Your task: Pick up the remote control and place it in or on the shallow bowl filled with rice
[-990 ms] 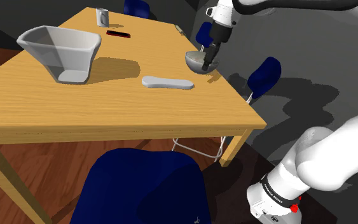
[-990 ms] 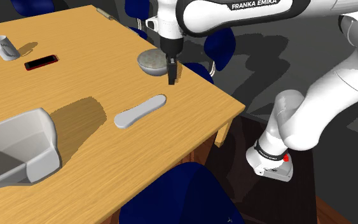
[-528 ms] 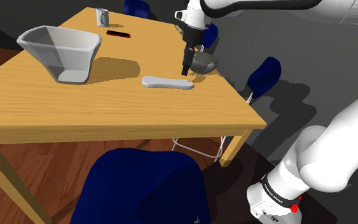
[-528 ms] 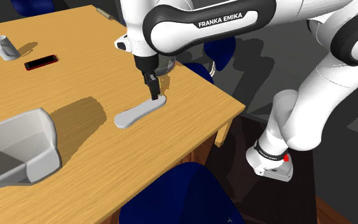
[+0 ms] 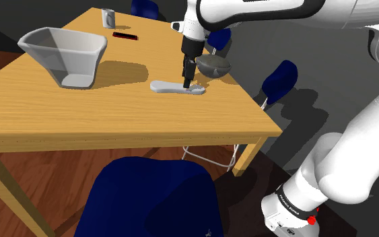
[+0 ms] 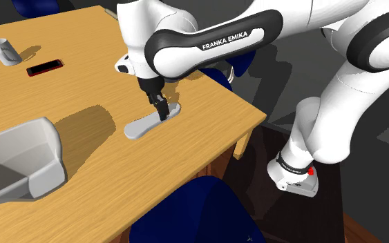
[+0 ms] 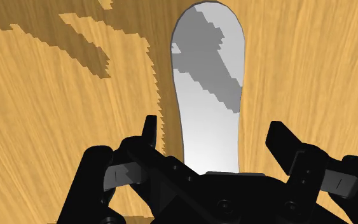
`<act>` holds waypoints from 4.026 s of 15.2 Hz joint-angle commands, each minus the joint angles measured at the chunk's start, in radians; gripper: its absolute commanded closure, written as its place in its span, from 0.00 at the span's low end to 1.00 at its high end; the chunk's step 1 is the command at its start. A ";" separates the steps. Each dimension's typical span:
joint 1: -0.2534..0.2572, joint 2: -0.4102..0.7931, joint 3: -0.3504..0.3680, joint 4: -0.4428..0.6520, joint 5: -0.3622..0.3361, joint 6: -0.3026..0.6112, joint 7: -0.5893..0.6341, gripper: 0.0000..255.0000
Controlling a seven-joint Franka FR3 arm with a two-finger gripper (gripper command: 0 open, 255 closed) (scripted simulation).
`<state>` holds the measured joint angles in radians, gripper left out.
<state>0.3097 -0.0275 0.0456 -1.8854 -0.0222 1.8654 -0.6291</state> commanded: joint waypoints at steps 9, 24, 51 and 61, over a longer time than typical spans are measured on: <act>0.000 0.007 0.000 -0.039 -0.001 0.046 0.001 0.00; 0.000 0.000 0.000 0.007 0.000 -0.006 0.000 1.00; 0.002 0.057 0.002 0.444 -0.002 -0.386 -0.006 1.00; -0.099 0.090 -0.090 0.518 0.004 -0.423 -0.199 1.00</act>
<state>0.2259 0.0456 -0.0312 -1.3970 -0.0196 1.4534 -0.7978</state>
